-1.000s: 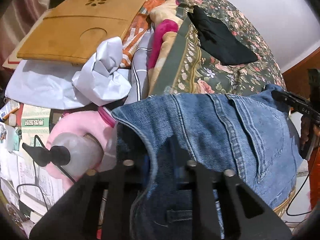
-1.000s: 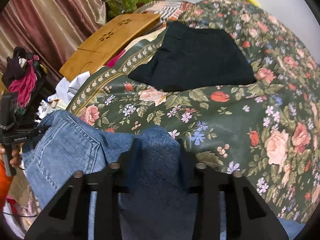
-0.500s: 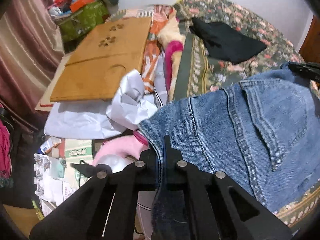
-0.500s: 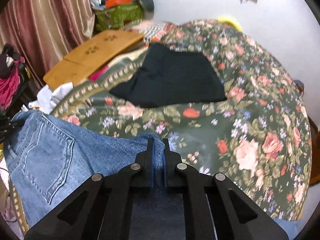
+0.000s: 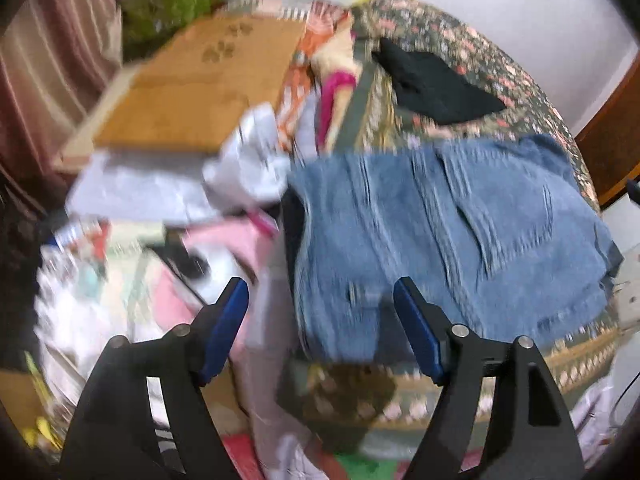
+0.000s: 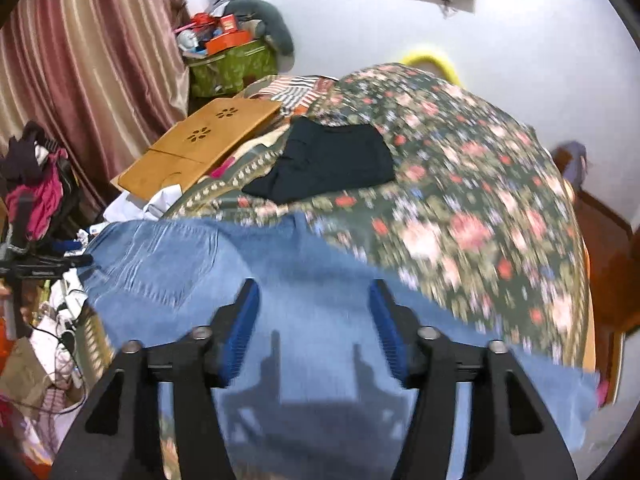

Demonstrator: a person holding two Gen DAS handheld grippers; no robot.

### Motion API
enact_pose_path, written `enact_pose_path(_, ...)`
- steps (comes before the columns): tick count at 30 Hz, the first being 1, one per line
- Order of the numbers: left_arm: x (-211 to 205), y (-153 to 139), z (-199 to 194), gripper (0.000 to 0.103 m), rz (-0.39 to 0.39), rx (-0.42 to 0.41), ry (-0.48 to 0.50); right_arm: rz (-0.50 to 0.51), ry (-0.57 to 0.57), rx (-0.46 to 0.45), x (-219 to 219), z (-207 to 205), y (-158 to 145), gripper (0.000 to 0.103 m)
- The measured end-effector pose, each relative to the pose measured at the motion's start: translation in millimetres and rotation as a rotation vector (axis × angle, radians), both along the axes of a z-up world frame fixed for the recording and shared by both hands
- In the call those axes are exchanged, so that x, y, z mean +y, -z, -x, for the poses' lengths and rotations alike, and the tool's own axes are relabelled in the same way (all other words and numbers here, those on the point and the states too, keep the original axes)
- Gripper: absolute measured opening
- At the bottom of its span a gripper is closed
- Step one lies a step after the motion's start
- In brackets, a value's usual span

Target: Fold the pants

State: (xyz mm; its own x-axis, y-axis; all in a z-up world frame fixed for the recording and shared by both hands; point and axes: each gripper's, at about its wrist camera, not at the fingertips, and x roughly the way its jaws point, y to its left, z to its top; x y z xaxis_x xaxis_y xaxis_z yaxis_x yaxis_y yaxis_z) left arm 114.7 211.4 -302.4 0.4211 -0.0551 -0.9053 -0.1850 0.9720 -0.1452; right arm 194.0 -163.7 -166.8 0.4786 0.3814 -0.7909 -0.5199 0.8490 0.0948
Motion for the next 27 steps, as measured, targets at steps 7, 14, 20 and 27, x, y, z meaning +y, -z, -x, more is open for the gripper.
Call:
enact_pose_path(7, -15.8, 9.8, 9.7, 0.027, 0.099, -0.004, 0.016, 0.086, -0.016, 0.028, -17.6, 53.0, 25.5, 0.06)
enact_pose_path(14, -25.0, -9.9, 11.5, 0.021, 0.003, -0.032, 0.051, 0.192, -0.095, -0.027, 8.8, 67.6, 53.0, 0.06)
enact_pose_path(20, -13.3, -25.1, 14.2, 0.021, 0.018, -0.045, 0.041, 0.249, -0.177, -0.077, 39.1, 66.6, 71.9, 0.054)
enact_pose_path(27, -16.7, -34.8, 12.4, 0.021, -0.022, -0.067, 0.054, 0.064, -0.19, 0.008, 38.6, 64.4, 62.2, 0.008)
